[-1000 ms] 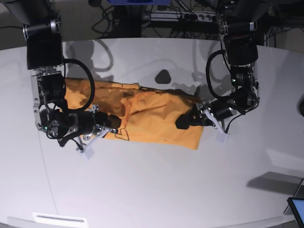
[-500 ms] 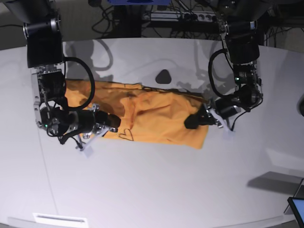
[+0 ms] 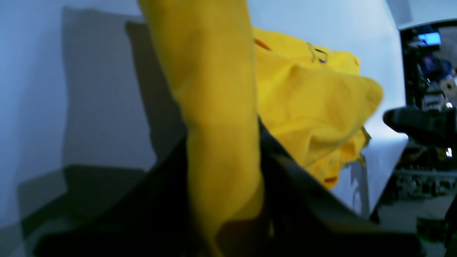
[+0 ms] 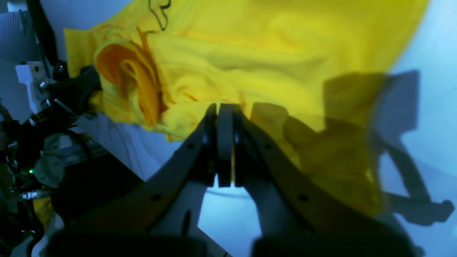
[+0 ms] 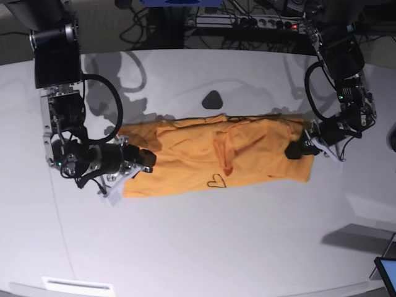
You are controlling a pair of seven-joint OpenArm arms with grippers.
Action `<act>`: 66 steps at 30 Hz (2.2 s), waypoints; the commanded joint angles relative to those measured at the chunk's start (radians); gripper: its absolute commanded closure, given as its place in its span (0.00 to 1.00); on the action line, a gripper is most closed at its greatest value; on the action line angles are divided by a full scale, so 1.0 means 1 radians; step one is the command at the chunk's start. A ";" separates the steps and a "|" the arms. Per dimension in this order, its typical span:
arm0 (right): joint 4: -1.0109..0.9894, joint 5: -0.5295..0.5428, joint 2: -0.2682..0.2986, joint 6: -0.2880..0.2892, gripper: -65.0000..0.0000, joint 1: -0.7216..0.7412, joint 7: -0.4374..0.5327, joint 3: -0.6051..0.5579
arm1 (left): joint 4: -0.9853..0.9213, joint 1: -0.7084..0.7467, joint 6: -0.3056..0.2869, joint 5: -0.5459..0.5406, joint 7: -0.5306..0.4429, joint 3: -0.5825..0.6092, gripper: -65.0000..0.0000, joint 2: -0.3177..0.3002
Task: Fold the T-shirt properly
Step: 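Lift the pinched end with the left gripper and fold it toward the right gripper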
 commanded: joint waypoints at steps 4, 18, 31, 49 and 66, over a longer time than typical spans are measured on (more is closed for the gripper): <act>0.017 0.021 0.005 0.008 1.00 0.026 0.004 0.004 | 0.134 -0.033 -0.006 -0.024 -0.010 0.000 1.00 -0.033; 0.019 0.021 0.000 0.008 1.00 0.015 0.004 0.004 | 0.391 -0.085 0.039 -0.020 -0.017 0.126 1.00 -0.025; 0.019 0.015 0.005 0.008 1.00 -0.005 0.008 0.009 | 0.483 -0.167 0.254 -0.017 -0.017 0.292 1.00 0.078; 0.016 0.021 0.124 0.008 1.00 -0.059 0.145 0.167 | 0.486 -0.227 0.254 0.249 -0.017 0.467 1.00 0.222; 0.013 0.020 0.121 0.006 1.00 -0.066 0.145 0.159 | 0.644 -0.234 0.254 0.253 -0.018 0.703 1.00 0.225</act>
